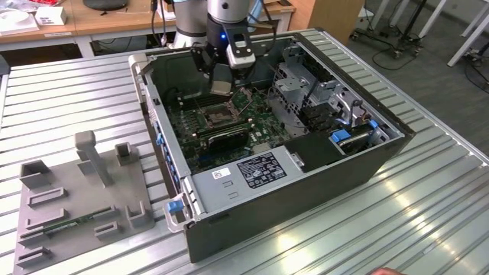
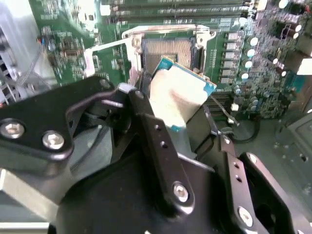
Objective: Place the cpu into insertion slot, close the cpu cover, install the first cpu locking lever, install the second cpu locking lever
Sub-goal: 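Place the cpu into insertion slot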
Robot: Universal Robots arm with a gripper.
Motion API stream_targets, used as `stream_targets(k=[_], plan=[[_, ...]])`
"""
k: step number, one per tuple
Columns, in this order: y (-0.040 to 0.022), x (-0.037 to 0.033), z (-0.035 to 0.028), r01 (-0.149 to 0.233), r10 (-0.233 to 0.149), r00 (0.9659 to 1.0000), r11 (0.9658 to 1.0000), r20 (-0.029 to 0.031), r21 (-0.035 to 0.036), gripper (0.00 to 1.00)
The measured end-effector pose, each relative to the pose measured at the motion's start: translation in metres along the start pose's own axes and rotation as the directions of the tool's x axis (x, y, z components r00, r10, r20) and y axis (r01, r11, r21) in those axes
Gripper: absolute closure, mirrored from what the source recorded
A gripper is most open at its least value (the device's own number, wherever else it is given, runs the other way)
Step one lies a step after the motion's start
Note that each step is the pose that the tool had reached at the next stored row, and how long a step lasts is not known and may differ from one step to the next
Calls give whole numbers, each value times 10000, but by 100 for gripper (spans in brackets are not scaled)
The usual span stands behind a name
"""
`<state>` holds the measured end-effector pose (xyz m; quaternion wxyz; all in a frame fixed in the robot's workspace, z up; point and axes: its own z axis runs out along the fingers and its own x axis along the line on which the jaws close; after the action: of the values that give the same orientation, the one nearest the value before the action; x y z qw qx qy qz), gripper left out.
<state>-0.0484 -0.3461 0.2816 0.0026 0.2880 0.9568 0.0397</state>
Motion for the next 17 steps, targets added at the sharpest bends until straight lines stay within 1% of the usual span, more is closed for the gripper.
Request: stream_targets(k=[5, 9, 12, 17], plan=[[-1, 0, 3, -424, 424, 9991, 9991, 33, -8, 46], [0, 0, 4, -665, 665, 9978, 9978, 51, -14, 46], [-1, 0, 5, -773, 773, 9970, 9970, 59, -15, 46], [-1, 0, 5, -790, 790, 9969, 9969, 61, -17, 46]])
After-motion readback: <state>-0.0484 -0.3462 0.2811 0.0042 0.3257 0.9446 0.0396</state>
